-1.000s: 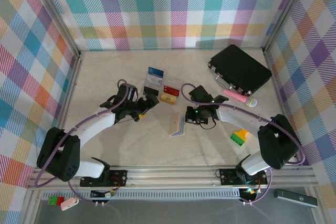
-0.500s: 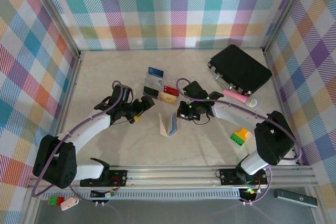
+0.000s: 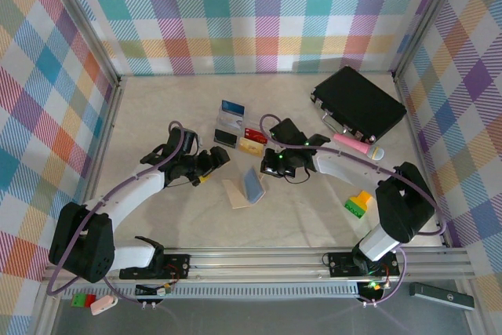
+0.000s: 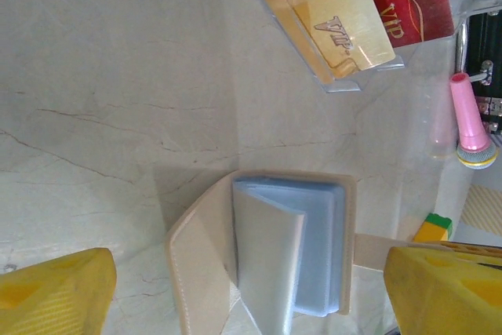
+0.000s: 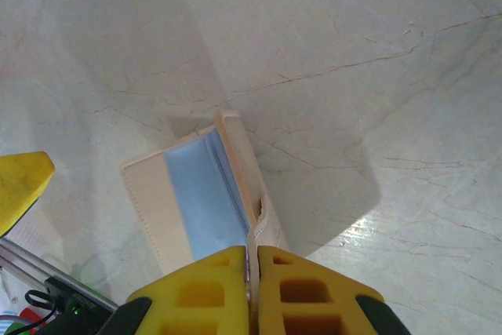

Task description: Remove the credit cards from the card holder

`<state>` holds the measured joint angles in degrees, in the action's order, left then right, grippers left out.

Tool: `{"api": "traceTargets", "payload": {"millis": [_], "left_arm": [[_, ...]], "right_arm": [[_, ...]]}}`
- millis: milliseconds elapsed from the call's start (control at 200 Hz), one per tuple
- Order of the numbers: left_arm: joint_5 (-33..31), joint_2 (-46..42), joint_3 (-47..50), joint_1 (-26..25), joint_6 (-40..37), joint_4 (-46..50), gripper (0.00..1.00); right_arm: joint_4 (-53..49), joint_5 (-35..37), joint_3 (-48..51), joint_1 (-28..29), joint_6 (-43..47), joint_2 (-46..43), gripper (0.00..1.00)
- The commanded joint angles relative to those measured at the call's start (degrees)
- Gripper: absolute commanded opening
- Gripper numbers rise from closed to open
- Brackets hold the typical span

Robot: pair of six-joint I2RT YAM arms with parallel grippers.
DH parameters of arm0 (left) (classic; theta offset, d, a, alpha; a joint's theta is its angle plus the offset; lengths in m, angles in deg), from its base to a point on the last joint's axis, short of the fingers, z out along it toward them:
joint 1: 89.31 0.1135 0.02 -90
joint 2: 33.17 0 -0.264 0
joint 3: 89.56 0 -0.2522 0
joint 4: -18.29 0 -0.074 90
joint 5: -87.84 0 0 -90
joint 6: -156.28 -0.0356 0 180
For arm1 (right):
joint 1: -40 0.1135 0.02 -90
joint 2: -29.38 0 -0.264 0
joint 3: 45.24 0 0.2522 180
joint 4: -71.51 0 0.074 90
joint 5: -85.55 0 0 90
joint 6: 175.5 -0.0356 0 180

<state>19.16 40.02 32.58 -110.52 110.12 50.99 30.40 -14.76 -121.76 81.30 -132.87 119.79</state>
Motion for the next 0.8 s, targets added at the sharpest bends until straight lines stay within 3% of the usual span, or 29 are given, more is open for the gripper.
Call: {"api": "traceTargets", "payload": {"millis": [0,205,795], "left_arm": [[-1.1,-1.5,-1.7,0.6,-1.0,2.3,0.88],[1.4,-1.1,-1.1,0.6,0.1,0.6,0.86],[1.2,-0.5,0.5,-2.6,2.2,-0.8,0.65]], "right_arm": [[-0.9,0.1,-1.4,0.3,-0.8,-2.3,0.07],[0.2,-0.2,-1.2,0.3,-1.1,-1.8,0.08],[8.0,-6.0,2.0,0.6,-0.3,-4.2,0.08]]}}
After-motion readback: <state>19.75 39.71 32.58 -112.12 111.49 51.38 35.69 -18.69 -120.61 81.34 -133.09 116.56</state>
